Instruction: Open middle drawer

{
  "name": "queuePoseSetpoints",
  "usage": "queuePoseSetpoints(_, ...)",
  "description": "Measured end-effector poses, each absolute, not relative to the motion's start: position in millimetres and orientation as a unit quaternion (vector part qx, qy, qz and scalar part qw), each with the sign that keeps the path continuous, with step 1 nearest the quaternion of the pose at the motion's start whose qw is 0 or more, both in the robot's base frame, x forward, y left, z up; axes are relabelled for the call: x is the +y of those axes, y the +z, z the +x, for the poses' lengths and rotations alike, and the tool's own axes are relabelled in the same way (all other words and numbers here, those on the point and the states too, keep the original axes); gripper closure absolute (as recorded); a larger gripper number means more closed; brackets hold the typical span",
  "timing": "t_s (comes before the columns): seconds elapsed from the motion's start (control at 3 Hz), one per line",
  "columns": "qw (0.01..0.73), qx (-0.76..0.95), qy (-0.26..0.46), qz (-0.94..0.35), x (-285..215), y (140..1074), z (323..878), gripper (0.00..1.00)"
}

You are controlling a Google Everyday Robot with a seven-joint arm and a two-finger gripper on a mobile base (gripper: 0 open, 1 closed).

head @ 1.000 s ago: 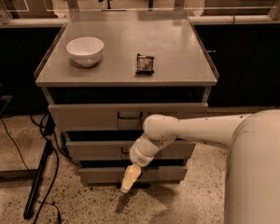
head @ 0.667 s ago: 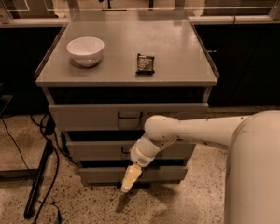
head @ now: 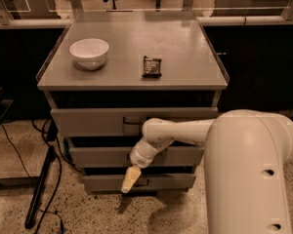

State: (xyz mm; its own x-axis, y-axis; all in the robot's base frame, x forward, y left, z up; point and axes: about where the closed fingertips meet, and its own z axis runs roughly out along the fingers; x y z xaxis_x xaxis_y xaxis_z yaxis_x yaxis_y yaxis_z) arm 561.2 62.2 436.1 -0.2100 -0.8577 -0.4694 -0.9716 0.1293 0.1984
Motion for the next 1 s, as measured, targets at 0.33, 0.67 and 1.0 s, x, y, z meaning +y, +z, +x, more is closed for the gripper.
queuePoseSetpoints(0.33, 0.116, 0.738, 0.238, -0.621, 67, 433, 555, 0.00)
queuePoseSetpoints(0.67, 0.100, 0.733, 0.243, -0.628, 70, 425, 539, 0.00)
queuePoseSetpoints(1.0, 0.094, 0.731, 0.244, -0.630, 71, 424, 533, 0.00)
